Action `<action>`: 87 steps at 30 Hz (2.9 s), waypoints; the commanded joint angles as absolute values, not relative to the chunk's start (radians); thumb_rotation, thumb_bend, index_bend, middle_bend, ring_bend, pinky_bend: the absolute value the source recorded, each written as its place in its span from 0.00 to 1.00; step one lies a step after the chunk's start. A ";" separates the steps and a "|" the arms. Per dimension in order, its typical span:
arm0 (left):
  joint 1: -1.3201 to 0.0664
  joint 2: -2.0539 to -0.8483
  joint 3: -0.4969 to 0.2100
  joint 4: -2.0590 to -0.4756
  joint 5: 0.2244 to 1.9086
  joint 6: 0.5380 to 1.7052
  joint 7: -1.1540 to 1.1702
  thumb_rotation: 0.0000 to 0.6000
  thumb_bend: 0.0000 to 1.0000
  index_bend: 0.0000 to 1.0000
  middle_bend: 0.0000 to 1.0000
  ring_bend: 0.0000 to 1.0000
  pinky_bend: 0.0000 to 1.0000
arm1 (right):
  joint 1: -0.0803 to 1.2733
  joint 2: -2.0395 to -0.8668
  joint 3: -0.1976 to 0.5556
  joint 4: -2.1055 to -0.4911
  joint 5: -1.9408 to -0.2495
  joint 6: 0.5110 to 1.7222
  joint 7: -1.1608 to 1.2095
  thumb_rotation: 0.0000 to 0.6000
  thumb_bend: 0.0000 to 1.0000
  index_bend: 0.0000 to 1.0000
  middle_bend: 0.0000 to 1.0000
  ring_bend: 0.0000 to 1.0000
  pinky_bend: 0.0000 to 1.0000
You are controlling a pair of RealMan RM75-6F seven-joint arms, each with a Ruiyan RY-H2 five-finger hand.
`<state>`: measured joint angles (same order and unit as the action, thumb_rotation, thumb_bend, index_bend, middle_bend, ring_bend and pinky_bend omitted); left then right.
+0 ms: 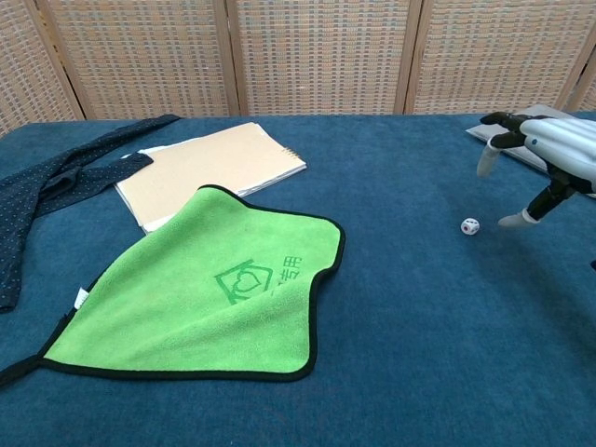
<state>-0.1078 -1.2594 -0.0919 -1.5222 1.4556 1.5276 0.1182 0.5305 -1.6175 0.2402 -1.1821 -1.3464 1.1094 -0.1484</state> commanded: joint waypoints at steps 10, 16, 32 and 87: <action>-0.112 -1.261 -0.094 -1.519 1.448 1.517 0.116 1.00 0.00 0.00 0.00 0.00 0.00 | 0.584 -1.677 0.246 -1.049 -1.281 1.007 -0.120 1.00 0.32 0.45 0.09 0.00 0.05; -0.118 -1.265 -0.096 -1.513 1.438 1.501 0.117 1.00 0.00 0.00 0.00 0.00 0.00 | 0.605 -1.697 0.240 -0.991 -1.275 0.975 -0.108 1.00 0.34 0.46 0.10 0.00 0.05; -0.130 -1.271 -0.104 -1.500 1.415 1.475 0.116 1.00 0.00 0.00 0.00 0.00 0.00 | 0.657 -1.761 0.231 -0.842 -1.270 0.909 -0.049 1.00 0.42 0.50 0.12 0.00 0.06; -0.130 -1.265 -0.100 -1.507 1.415 1.477 0.098 1.00 0.00 0.00 0.00 0.00 0.00 | 0.653 -1.506 0.287 -1.329 -1.239 1.070 -0.303 1.00 0.40 0.33 0.06 0.01 0.05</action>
<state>-0.1306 -1.2655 -0.1002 -1.5064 1.4144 1.4765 0.0983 0.6598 -1.5333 0.2831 -1.2882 -1.2580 1.0619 -0.2675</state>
